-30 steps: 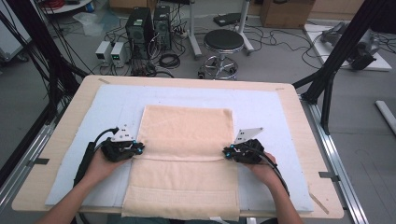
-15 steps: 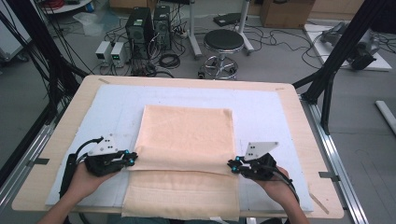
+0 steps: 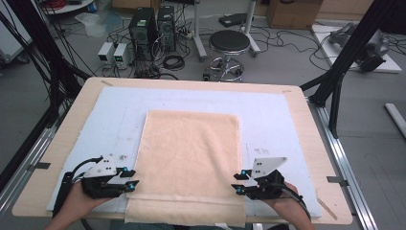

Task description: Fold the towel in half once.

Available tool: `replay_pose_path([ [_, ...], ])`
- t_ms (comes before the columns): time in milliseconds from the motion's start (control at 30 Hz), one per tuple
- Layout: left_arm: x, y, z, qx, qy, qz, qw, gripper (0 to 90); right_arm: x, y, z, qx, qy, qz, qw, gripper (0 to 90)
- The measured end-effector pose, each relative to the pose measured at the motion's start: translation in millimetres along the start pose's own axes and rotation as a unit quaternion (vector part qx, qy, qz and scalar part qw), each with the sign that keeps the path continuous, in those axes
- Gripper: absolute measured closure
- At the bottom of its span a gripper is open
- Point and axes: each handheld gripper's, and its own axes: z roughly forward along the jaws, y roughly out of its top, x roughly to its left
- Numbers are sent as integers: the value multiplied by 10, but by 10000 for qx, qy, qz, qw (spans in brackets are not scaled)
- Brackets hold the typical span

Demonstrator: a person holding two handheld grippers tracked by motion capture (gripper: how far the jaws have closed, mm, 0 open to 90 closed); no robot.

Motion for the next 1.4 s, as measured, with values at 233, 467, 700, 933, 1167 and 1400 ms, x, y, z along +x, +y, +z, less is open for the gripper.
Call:
replay_pose_path([
  [233, 71, 47, 231, 154, -51, 150, 9998, 566, -155, -27, 310, 224, -78, 28, 9997, 582],
  [467, 195, 125, 433, 263, -327, 174, 9990, 537, -290, 44, 474, 425, 26, 16, 9991, 584],
  [700, 200, 66, 494, 320, -262, 240, 9989, 703, -298, -8, 485, 403, 75, 24, 9992, 778],
  [933, 170, 97, 483, 277, -128, 275, 9992, 830, -322, -13, 459, 290, 142, 116, 9994, 833],
  [1167, 150, 155, 341, 25, -147, 238, 9996, 847, -305, 23, 341, 145, 137, 90, 9998, 839],
  [1400, 75, 203, 205, -131, -224, 207, 9994, 851, -227, 87, 202, 91, 86, -50, 9999, 842],
])
